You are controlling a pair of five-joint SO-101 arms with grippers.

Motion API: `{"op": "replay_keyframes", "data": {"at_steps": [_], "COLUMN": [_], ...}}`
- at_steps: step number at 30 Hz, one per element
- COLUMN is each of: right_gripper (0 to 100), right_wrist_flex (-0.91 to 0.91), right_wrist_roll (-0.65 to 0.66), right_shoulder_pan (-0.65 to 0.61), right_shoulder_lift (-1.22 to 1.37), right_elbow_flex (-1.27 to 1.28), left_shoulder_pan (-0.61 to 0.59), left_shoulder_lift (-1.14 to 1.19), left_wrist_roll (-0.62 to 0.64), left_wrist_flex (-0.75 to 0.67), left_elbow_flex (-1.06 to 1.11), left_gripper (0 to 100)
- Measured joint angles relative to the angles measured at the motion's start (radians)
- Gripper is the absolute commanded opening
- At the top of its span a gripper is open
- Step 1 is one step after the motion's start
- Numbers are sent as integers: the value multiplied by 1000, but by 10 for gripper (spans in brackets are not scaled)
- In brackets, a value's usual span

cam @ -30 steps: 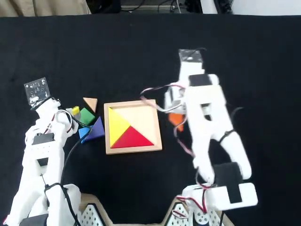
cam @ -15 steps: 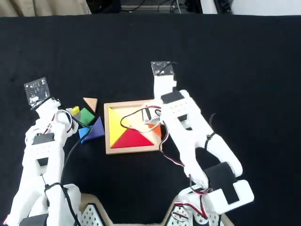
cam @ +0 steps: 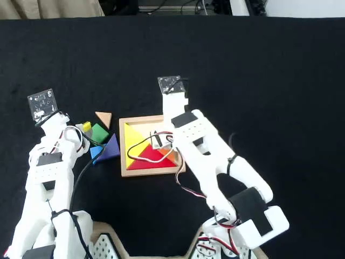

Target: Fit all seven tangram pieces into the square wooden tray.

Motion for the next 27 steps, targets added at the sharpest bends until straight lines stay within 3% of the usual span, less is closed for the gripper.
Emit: {"op": "replay_keyframes", "data": {"at_steps": [8,16,27], "right_gripper": [11,11,11], "right_wrist_flex": [-74,-132,-141], "right_wrist_roll": [0,206,203], "right_shoulder_pan": [0,12,57], "right_shoulder_lift": [0,-2,-3], "right_elbow_flex": [89,110,110], "left_shoulder_pan": [0,0,5], "left_shoulder_lift": [0,0,0], "left_wrist_roll": [0,0,0], "left_wrist_flex": [0,0,0], "left_elbow_flex": [0,0,0], "left_gripper": [245,245,245]}}
